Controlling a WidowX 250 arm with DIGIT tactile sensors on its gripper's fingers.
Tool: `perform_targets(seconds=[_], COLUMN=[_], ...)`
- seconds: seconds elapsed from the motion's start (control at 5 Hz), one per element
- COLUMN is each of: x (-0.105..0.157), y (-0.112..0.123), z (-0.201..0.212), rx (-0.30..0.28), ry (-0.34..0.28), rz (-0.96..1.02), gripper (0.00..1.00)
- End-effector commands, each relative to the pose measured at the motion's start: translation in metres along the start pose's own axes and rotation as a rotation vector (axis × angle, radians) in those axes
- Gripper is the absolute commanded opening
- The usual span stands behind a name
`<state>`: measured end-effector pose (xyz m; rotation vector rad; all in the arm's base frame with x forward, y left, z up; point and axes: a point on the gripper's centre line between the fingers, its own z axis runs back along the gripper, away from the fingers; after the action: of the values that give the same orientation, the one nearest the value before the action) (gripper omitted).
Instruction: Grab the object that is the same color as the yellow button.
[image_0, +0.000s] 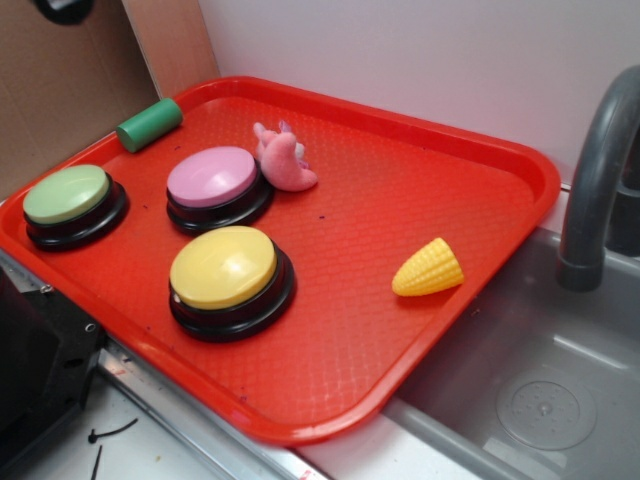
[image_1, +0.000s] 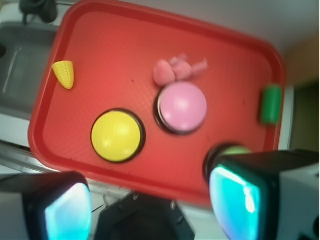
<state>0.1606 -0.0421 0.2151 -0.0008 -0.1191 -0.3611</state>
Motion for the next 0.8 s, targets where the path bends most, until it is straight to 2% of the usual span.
perform_targets(seconds=[0.0,0.2,0.4,0.6], x=[0.042,0.061,0.077,0.094], y=[-0.015,-0.023,-0.031,-0.042], z=[-0.030,-0.049,-0.070,-0.092], rx=[0.023,-0.001,0.009,-0.017], ry=[-0.149,-0.204,-0.248,-0.256], rz=[-0.171,-0.142,-0.166,-0.212], gripper=[1.00,1.00,1.00,1.00])
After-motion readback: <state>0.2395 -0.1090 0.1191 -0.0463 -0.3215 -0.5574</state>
